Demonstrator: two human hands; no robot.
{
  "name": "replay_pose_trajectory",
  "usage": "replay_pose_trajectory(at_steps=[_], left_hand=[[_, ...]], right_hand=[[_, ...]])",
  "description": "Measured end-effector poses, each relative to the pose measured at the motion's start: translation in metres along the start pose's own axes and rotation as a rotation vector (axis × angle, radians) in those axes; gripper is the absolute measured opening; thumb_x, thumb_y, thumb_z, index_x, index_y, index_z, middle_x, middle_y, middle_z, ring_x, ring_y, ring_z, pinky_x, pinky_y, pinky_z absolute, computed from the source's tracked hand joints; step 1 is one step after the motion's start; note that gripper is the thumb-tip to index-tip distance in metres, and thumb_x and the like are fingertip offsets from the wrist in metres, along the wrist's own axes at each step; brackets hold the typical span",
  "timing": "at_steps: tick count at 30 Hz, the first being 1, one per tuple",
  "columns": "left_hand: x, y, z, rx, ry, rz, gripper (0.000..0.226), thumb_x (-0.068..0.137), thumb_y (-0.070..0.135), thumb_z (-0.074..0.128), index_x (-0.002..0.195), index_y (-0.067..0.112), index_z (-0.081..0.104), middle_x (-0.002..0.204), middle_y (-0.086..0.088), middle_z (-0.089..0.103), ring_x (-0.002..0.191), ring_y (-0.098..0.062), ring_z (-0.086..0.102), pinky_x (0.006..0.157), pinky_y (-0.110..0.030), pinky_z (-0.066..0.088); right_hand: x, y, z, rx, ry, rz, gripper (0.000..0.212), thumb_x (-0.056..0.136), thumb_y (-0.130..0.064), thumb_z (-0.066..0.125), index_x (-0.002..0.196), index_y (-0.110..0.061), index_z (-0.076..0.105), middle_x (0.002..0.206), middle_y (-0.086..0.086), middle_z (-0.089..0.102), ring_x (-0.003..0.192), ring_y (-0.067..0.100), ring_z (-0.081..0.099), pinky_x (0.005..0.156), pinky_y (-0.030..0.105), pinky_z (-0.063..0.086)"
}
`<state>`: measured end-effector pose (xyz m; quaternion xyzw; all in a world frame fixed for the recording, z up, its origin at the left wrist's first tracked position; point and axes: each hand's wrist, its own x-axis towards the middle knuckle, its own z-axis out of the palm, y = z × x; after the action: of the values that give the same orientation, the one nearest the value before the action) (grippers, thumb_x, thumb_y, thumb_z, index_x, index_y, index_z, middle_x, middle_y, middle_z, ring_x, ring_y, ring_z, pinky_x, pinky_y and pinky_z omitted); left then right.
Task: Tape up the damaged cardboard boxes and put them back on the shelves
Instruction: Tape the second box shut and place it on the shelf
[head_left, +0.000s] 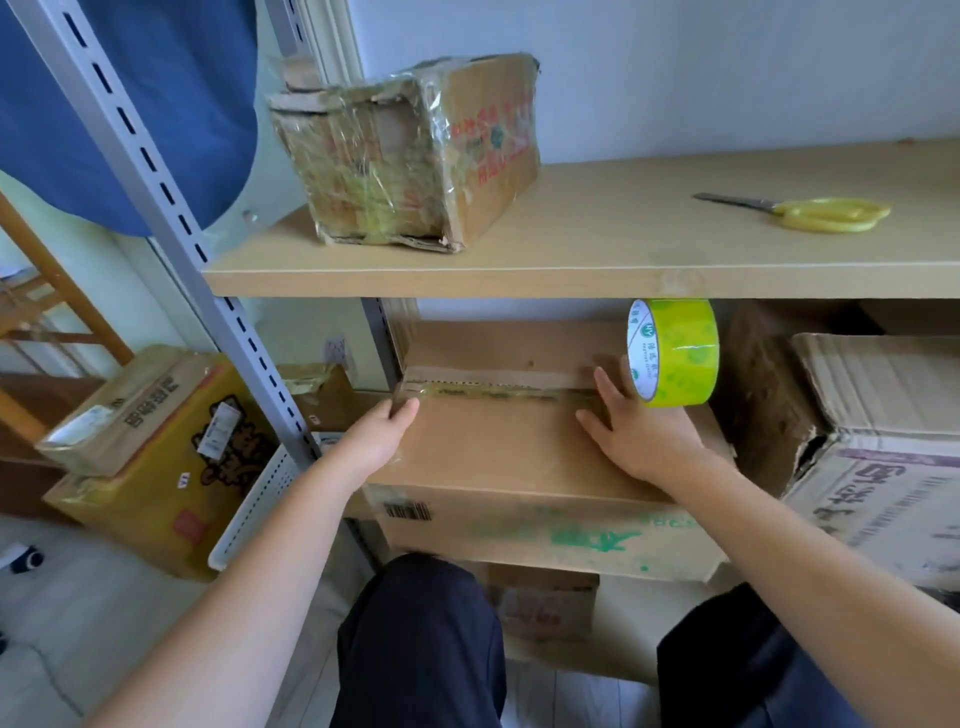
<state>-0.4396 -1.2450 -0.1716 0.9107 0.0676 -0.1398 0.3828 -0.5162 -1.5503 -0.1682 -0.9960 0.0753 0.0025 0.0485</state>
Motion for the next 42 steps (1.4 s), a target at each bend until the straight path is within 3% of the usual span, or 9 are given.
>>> replay_pose_trajectory(at_steps=[5, 8, 12, 18, 25, 28, 33, 38, 42], left_hand=[[-0.026, -0.022, 0.003, 0.035, -0.012, -0.045, 0.085, 0.09, 0.077, 0.031, 0.158, 0.027, 0.02, 0.162, 0.002, 0.028, 0.147, -0.025, 0.03, 0.116, -0.046, 0.027], [-0.034, -0.018, 0.003, 0.059, 0.012, -0.037, 0.076, 0.096, 0.071, 0.026, 0.156, 0.024, 0.028, 0.158, -0.001, 0.036, 0.144, -0.026, 0.035, 0.113, -0.044, 0.031], [-0.034, -0.009, 0.002, 0.126, 0.076, -0.04, 0.068, 0.101, 0.062, 0.02, 0.151, 0.02, 0.04, 0.152, -0.007, 0.045, 0.139, -0.029, 0.042, 0.108, -0.044, 0.036], [-0.035, -0.011, 0.008, -0.01, 0.033, 0.015, 0.089, 0.086, 0.081, 0.032, 0.153, 0.022, 0.036, 0.153, -0.001, 0.043, 0.133, -0.024, 0.045, 0.105, -0.044, 0.039], [-0.021, -0.009, 0.007, 0.005, 0.112, -0.027, 0.08, 0.091, 0.075, 0.032, 0.148, 0.02, 0.044, 0.143, -0.005, 0.053, 0.128, -0.03, 0.05, 0.094, -0.043, 0.042], [-0.016, -0.008, 0.01, 0.024, 0.14, -0.001, 0.081, 0.091, 0.075, 0.031, 0.146, 0.019, 0.047, 0.141, -0.007, 0.055, 0.126, -0.03, 0.052, 0.088, -0.041, 0.042], [-0.011, -0.012, 0.02, -0.004, 0.435, 0.06, 0.077, 0.096, 0.069, 0.033, 0.148, 0.013, 0.043, 0.149, -0.011, 0.048, 0.136, -0.032, 0.045, 0.105, -0.044, 0.039], [-0.024, -0.017, 0.048, -0.296, 0.803, 0.059, 0.045, 0.106, 0.033, 0.037, 0.109, 0.003, 0.07, 0.095, -0.017, 0.065, 0.091, -0.036, 0.06, 0.07, -0.034, 0.037], [-0.037, -0.024, 0.063, -0.488, 0.733, -0.04, 0.048, 0.106, 0.041, 0.032, 0.136, 0.011, 0.056, 0.129, -0.017, 0.061, 0.117, -0.038, 0.055, 0.085, -0.04, 0.042]], right_hand=[[-0.044, 0.05, 0.004, 0.257, 0.026, 0.369, 0.087, 0.093, -0.066, 0.041, 0.155, -0.011, 0.015, 0.15, 0.027, 0.034, 0.128, 0.042, 0.048, 0.091, 0.041, 0.044], [-0.045, 0.062, 0.004, 0.37, 0.074, 0.354, 0.075, 0.092, -0.061, 0.048, 0.133, 0.002, 0.044, 0.106, 0.02, 0.063, 0.099, 0.039, 0.062, 0.069, 0.034, 0.041], [-0.04, 0.061, 0.008, 0.483, 0.146, 0.333, 0.058, 0.097, -0.051, 0.049, 0.115, 0.003, 0.054, 0.105, 0.022, 0.065, 0.098, 0.039, 0.061, 0.069, 0.033, 0.038], [-0.033, 0.068, 0.016, 0.824, 0.086, 0.33, 0.077, 0.095, -0.049, 0.056, 0.155, -0.014, 0.022, 0.143, 0.012, 0.05, 0.123, 0.03, 0.052, 0.086, 0.027, 0.036], [-0.011, 0.074, 0.016, 1.117, 0.091, 0.343, 0.054, 0.089, -0.041, 0.068, 0.139, -0.026, 0.052, 0.124, 0.002, 0.063, 0.105, 0.021, 0.062, 0.092, 0.034, 0.052], [-0.009, 0.072, 0.018, 1.28, 0.034, 0.347, 0.048, 0.091, -0.037, 0.068, 0.136, -0.031, 0.053, 0.116, -0.004, 0.067, 0.092, 0.012, 0.066, 0.072, 0.024, 0.053], [-0.004, 0.065, 0.016, 0.919, 0.133, 0.385, 0.057, 0.093, -0.048, 0.059, 0.141, -0.019, 0.048, 0.131, 0.007, 0.06, 0.115, 0.029, 0.058, 0.092, 0.032, 0.046], [-0.014, 0.058, 0.014, 0.7, 0.349, 0.302, 0.051, 0.094, -0.043, 0.058, 0.134, -0.012, 0.052, 0.116, 0.014, 0.066, 0.105, 0.037, 0.062, 0.081, 0.036, 0.049], [-0.014, 0.06, 0.018, 0.665, 0.336, 0.279, 0.051, 0.095, -0.042, 0.053, 0.137, -0.012, 0.05, 0.114, 0.015, 0.067, 0.096, 0.034, 0.064, 0.076, 0.034, 0.049]])
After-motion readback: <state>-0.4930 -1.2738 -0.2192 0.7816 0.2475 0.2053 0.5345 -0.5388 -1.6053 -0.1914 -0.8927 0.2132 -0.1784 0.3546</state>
